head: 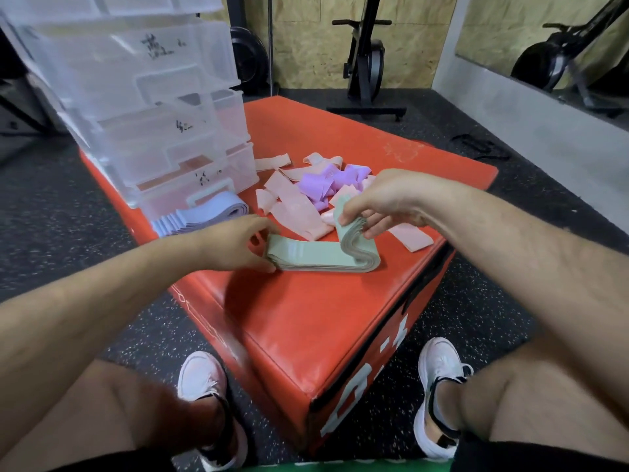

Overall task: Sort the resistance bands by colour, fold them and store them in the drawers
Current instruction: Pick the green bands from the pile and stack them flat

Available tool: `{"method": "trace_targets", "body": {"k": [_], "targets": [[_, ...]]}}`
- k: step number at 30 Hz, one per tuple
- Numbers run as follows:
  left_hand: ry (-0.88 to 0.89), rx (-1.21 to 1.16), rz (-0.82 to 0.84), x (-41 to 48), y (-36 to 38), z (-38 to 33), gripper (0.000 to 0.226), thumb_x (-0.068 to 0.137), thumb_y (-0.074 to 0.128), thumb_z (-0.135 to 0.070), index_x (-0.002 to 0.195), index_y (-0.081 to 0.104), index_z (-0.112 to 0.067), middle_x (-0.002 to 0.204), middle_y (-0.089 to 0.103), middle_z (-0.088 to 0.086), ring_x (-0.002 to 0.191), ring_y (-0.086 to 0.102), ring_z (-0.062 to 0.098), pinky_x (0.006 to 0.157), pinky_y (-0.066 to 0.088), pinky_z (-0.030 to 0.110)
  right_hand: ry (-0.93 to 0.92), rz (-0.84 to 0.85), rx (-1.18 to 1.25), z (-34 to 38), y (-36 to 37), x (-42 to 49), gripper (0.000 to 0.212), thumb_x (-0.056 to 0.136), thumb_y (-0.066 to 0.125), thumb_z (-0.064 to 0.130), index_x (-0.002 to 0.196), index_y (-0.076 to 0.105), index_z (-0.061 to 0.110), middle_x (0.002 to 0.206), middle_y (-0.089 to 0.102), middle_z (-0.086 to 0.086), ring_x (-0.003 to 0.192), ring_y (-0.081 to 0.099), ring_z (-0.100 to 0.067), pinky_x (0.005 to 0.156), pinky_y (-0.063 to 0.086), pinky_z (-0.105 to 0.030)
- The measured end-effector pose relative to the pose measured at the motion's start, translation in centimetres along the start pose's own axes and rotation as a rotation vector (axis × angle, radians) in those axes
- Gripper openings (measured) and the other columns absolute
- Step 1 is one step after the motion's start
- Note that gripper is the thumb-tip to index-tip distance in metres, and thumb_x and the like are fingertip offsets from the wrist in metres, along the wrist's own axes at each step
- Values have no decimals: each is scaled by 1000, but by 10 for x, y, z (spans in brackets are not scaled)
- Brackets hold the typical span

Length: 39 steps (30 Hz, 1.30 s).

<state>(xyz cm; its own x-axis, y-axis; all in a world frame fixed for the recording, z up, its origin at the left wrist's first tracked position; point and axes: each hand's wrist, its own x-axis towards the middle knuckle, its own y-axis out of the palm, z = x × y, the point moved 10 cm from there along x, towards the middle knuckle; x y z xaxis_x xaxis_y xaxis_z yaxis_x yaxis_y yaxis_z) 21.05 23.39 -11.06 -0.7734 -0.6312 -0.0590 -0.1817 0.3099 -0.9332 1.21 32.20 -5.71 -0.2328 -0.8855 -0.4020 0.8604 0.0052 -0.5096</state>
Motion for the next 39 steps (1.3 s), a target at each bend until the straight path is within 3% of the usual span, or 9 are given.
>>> {"method": "trace_targets", "body": {"k": [4,10,15,19,26,29,33,36,39], "targets": [[27,-101,-80,1,-1,-1,52,68,91,-30,113,67,-18,101,62,-4,90,60,12,73,42,6,3,-5,-76,17,30,5,16,77,80,9,81,65,7,58,65,-1,48,67,-9,47,55,-18],[65,-147,-92,3,1,-3,59,66,92,-30,116,62,-17,102,62,0,87,60,12,75,48,14,-19,-11,-191,33,77,23,21,75,82,14,76,61,11,66,59,-2,42,60,-9,45,50,-16],[16,-250,-48,-4,-1,-4,96,67,89,-46,145,36,-27,117,56,-10,103,56,6,87,46,19,-53,82,-243,38,98,30,41,78,82,42,92,67,7,82,72,-5,77,74,-16,82,61,-32],[80,-178,-60,-4,-3,-14,88,66,82,-62,140,43,-32,118,54,-10,104,50,6,88,40,16,-90,140,-304,38,96,29,27,91,67,26,97,70,0,86,77,-11,86,76,-25,94,58,-43],[116,75,-91,5,-1,-28,93,53,57,-88,126,55,-30,106,51,-11,108,49,18,97,42,35,-261,116,-481,37,84,19,23,79,73,12,97,77,25,97,78,3,99,71,-18,93,57,-40],[95,69,-28,13,6,-35,79,57,68,-79,114,57,-26,101,55,-9,100,55,18,89,48,38,-288,157,-456,34,83,15,33,81,66,1,103,75,24,99,76,12,101,69,-7,92,56,-30],[84,12,28,23,16,-40,55,69,84,-52,106,60,-19,96,61,-5,85,60,17,75,48,33,-375,193,-510,35,81,10,33,82,69,5,107,72,27,86,66,23,76,60,14,64,42,-5],[83,68,18,27,14,-40,52,71,84,-50,104,60,-17,89,57,-6,76,53,14,66,39,29,-468,98,-684,38,69,8,31,82,74,18,111,69,29,88,57,23,81,55,5,67,41,-13],[74,100,11,28,12,-34,69,70,83,-55,124,60,-19,105,63,-2,91,58,18,79,46,30,-484,85,-770,30,60,12,45,77,81,31,119,64,31,108,58,19,101,54,-4,88,47,-25]]}}
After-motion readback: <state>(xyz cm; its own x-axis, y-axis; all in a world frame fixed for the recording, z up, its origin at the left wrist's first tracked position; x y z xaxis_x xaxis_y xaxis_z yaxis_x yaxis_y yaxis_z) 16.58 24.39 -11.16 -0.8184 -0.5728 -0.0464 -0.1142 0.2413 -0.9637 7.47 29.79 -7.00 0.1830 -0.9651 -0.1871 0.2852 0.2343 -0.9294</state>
